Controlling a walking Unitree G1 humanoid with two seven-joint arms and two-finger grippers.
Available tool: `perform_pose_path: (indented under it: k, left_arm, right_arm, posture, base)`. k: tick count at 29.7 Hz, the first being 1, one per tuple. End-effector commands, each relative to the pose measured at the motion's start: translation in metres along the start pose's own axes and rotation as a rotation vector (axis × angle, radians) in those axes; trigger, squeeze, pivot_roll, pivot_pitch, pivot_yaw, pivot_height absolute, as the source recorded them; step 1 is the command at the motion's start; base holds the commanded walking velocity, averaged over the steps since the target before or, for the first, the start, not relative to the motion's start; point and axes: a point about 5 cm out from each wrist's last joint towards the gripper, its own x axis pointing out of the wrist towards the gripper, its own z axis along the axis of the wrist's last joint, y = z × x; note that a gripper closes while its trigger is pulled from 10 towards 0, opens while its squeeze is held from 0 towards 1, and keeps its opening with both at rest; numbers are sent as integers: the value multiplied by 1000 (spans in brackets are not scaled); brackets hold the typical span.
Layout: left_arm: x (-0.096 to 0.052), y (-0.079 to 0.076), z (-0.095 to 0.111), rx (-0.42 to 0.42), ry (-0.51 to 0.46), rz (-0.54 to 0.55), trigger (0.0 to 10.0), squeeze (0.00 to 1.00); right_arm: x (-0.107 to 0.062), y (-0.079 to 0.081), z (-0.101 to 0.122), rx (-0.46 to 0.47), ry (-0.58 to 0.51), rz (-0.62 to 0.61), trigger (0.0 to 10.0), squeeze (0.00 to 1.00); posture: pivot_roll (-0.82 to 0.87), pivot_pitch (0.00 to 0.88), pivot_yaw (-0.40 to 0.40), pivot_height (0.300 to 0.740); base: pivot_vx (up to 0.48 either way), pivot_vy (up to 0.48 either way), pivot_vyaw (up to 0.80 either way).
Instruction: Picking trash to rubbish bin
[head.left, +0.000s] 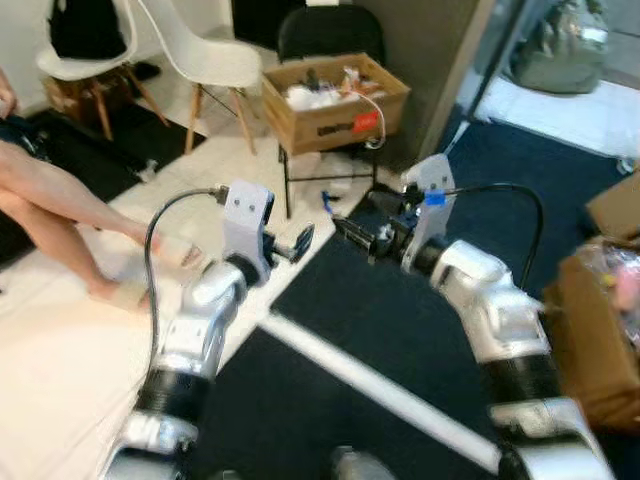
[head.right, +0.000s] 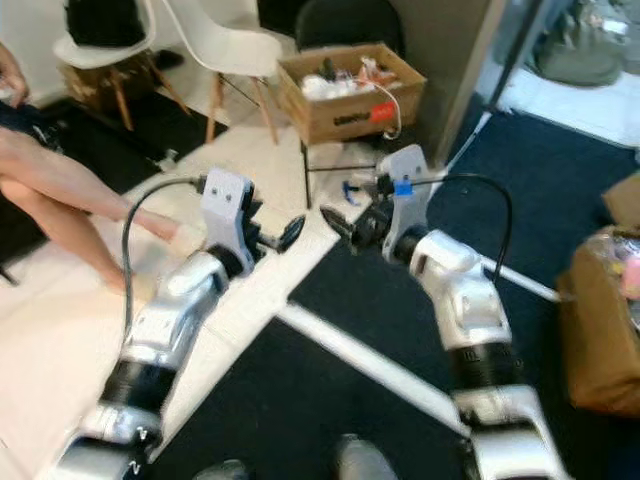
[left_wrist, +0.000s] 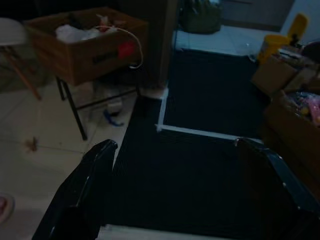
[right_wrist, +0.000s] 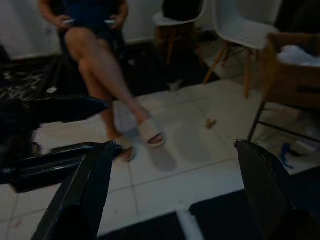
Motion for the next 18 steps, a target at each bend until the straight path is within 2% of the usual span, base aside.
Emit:
perform_pose_path:
  k: [1, 2, 18]
  left_arm:
    - [0, 0, -2, -21, -2, 4, 10000, 0]
    - [0, 0, -2, -21, -2, 4, 10000, 0]
    - [1, -1, -1, -1, -16, -15, 10000, 0]
  right_arm:
    - [0, 0, 1, -10, 2, 10, 10000, 0]
    - [0, 0, 1, -10, 2, 10, 10000, 0]
    - [-1, 1, -2, -16, 8, 34, 10000, 0]
  posture:
    - [-76, 0, -38, 740]
    - [-76, 0, -38, 740]
    - [-76, 0, -39, 740]
  base:
    - [0, 0, 0]
    - [0, 0, 0]
    - [0, 0, 781]
